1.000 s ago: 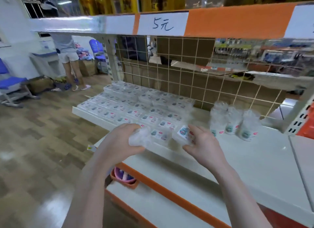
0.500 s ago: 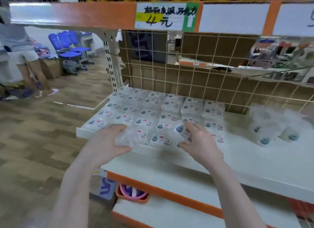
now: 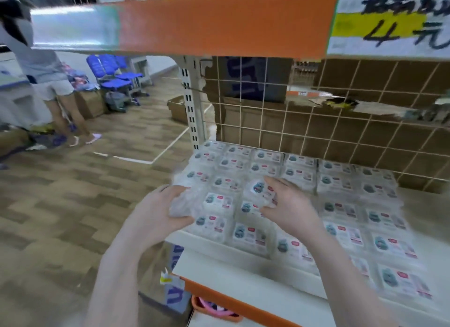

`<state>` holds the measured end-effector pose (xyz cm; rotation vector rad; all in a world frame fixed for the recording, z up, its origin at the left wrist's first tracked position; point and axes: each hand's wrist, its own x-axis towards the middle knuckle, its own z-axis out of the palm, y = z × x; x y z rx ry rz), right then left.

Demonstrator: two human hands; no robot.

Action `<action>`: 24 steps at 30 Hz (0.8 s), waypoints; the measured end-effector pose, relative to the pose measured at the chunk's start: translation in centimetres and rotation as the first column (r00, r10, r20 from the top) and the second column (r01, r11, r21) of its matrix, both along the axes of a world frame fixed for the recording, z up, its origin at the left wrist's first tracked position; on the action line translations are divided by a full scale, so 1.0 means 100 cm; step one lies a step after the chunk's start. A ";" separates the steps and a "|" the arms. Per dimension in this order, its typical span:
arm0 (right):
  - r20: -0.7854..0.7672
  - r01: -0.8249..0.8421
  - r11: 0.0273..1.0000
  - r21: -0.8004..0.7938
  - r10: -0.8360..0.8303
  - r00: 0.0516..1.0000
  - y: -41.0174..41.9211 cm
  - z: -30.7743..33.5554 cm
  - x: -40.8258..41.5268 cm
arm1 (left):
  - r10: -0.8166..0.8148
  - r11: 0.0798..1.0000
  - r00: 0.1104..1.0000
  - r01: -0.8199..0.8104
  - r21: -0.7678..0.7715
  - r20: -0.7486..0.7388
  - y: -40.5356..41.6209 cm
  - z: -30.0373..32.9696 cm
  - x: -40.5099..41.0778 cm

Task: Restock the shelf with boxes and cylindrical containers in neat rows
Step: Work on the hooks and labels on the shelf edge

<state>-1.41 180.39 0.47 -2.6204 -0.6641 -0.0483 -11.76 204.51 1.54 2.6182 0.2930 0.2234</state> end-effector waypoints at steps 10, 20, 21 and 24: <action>-0.072 -0.083 0.995 -0.060 0.079 0.994 0.119 0.006 0.036 | 0.003 1.000 0.998 -0.005 -0.024 -0.066 0.102 -0.009 0.026; -0.099 -0.107 0.982 -0.156 0.093 0.991 0.181 0.002 0.054 | -0.083 0.996 0.990 0.084 0.003 -0.112 0.160 -0.008 0.060; -0.101 -0.104 0.982 -0.158 0.089 0.991 0.183 0.001 0.055 | -0.100 0.995 0.988 0.102 0.005 -0.121 0.163 -0.009 0.062; -0.103 -0.099 0.982 -0.161 0.083 0.991 0.185 -0.003 0.057 | -0.145 0.989 0.982 0.145 -0.006 -0.121 0.167 -0.011 0.069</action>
